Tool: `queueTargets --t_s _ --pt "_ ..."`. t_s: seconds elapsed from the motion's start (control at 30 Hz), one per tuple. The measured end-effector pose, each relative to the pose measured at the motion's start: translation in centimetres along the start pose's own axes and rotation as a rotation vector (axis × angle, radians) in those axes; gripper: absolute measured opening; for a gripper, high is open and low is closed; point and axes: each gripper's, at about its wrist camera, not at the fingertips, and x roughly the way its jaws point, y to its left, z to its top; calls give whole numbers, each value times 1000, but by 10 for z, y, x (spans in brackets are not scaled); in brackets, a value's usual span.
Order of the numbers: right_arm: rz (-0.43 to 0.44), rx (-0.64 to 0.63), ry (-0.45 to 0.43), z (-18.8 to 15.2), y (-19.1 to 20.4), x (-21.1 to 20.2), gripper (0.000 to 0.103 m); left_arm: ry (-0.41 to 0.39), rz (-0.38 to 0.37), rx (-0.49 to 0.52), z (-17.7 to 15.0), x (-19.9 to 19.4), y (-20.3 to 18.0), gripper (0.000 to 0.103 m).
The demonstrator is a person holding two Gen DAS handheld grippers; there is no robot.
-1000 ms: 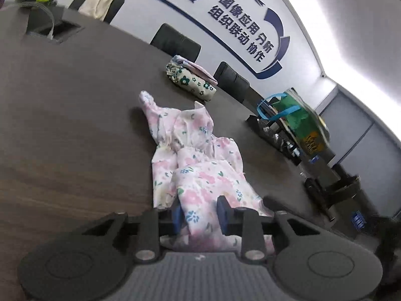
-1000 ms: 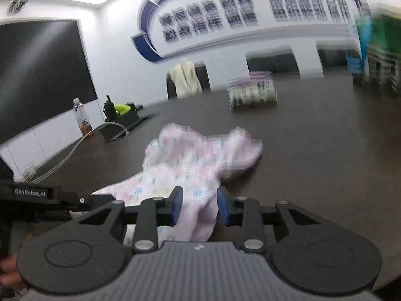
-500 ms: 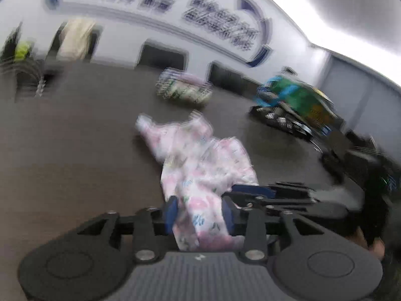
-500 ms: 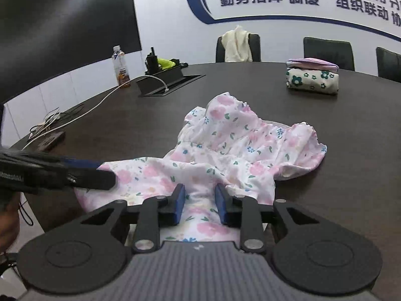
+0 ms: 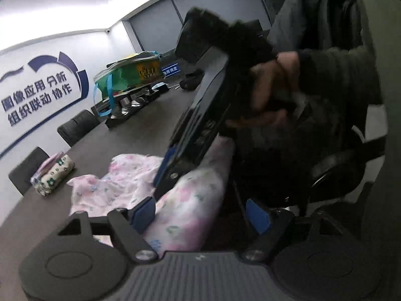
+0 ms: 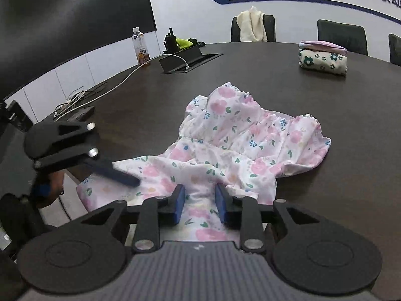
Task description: Fold clothes
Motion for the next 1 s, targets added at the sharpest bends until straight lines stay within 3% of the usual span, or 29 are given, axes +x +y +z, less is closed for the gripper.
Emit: queueTargets --t_s 0.17,0.3,0.37,0.47,0.63,0.9,1.0 --pt "-36 -65 -42 0 7 -12 32 34 -32 -127 -1 13 29 67" --pt "-56 -162 -110 -9 13 -33 48 40 -51 -148 -1 11 31 67" --pt "-87 -233 -125 -17 16 -42 62 45 -54 -137 -1 11 31 68" --pt "-150 -297 -134 -25 18 -53 64 51 -64 -139 -1 12 31 68" --pt "-284 -209 -84 -15 14 -49 63 43 -77 -143 -2 13 34 69" --pt "-288 -223 -95 -15 18 -45 63 70 -70 -125 4 11 33 69" --pt "-184 -310 -172 -25 26 -65 69 84 -75 -142 3 11 35 69"
